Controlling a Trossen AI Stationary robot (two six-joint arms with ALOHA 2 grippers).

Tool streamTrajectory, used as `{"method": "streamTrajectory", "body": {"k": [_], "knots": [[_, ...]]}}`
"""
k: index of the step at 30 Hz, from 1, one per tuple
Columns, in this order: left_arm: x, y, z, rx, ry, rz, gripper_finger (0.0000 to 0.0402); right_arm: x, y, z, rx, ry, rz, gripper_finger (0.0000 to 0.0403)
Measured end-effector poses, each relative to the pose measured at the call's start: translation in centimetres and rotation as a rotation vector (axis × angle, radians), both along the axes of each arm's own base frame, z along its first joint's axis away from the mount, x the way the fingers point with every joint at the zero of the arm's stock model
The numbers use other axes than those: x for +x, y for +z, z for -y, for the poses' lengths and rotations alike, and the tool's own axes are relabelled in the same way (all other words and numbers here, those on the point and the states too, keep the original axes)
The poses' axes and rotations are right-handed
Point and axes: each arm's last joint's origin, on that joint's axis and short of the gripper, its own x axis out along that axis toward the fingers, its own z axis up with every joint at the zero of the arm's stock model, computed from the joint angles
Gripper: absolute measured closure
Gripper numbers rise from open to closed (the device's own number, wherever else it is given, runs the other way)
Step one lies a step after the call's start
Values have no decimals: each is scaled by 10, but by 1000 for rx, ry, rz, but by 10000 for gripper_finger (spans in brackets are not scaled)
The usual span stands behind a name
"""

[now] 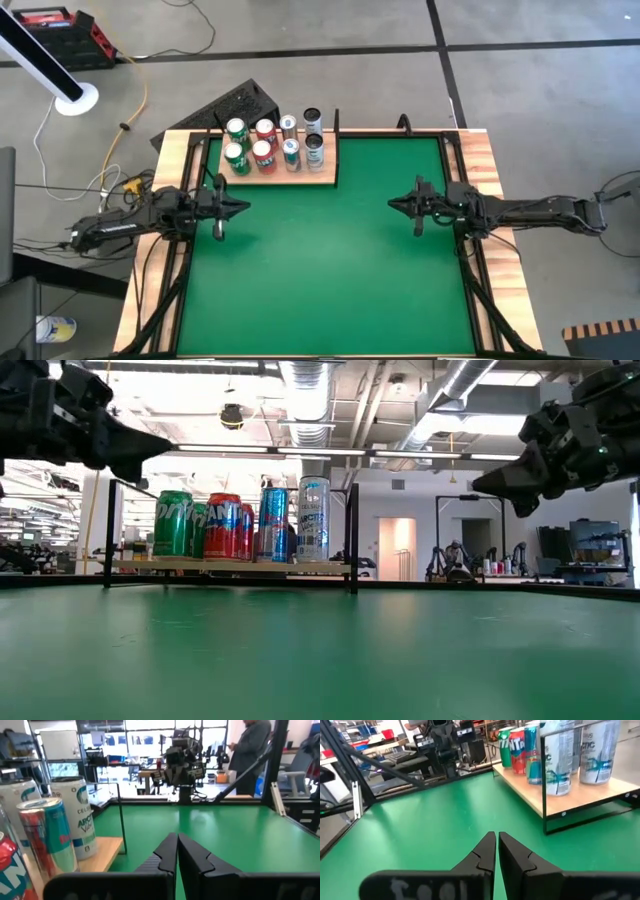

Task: Place canned beverage on shelf
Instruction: Return to Home Position

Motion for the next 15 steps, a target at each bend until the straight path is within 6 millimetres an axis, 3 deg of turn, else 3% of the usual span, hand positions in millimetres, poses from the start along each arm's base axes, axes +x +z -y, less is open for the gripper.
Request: {"method": "streamTrajectory", "body": {"k": [7, 15], "knots": [[-1, -2, 0, 8, 7, -27, 401, -5, -8, -6, 13, 37, -96, 355], [-2, -7, -4, -9, 147, -63, 402, -5, -9, -8, 21, 52, -104, 355]]}}
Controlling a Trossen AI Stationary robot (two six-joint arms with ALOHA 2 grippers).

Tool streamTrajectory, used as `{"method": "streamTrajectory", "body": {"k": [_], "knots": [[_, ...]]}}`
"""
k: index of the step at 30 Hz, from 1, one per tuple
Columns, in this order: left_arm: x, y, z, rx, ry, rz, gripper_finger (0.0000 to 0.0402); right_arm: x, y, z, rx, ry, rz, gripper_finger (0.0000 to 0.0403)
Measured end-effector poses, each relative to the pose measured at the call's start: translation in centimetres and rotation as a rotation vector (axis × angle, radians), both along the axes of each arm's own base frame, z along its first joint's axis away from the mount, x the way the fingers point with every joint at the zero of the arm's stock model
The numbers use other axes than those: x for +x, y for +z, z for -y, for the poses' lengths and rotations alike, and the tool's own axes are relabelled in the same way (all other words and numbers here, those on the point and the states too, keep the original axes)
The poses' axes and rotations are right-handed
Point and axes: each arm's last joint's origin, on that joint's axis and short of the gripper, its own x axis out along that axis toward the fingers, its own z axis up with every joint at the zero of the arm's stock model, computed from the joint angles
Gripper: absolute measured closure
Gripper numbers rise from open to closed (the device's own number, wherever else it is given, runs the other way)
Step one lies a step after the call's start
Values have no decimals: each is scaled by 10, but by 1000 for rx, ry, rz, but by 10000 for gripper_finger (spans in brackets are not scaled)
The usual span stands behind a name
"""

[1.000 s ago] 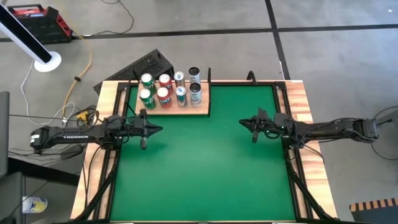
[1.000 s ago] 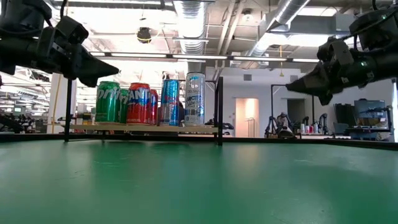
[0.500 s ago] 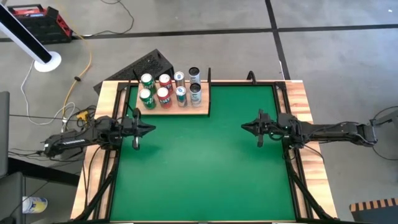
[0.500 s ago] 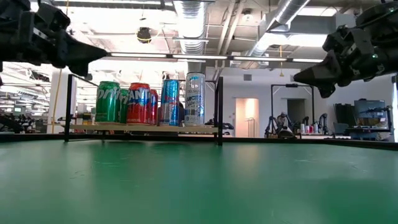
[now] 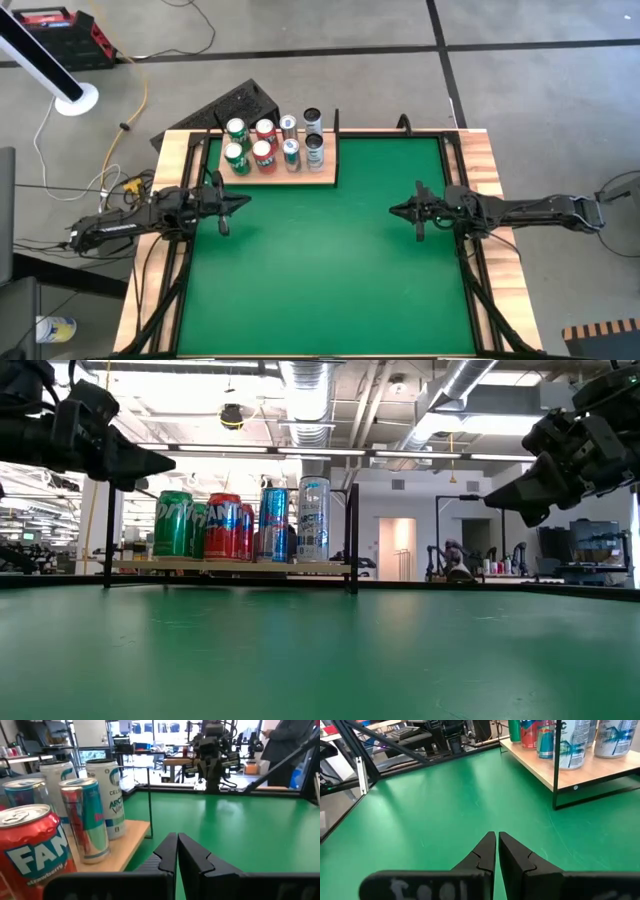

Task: Place canned beverage on shelf
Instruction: Return to Home Position

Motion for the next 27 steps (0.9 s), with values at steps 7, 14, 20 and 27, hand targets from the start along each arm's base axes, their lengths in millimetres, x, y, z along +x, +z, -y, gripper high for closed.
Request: {"method": "streamTrajectory", "body": {"k": [7, 14, 20, 27], "knots": [[0, -3, 0, 11, -1, -33, 401, -1, -5, 1, -50, 3, -55, 355], [1, -3, 0, 82, -12, -57, 402, -2, -7, 0, -48, 4, -81, 355], [1, -4, 0, 82, -12, -57, 402, -2, -7, 0, -50, 5, -81, 355], [1, -4, 0, 81, -12, -57, 402, -2, -7, 0, -50, 5, -81, 355]]}}
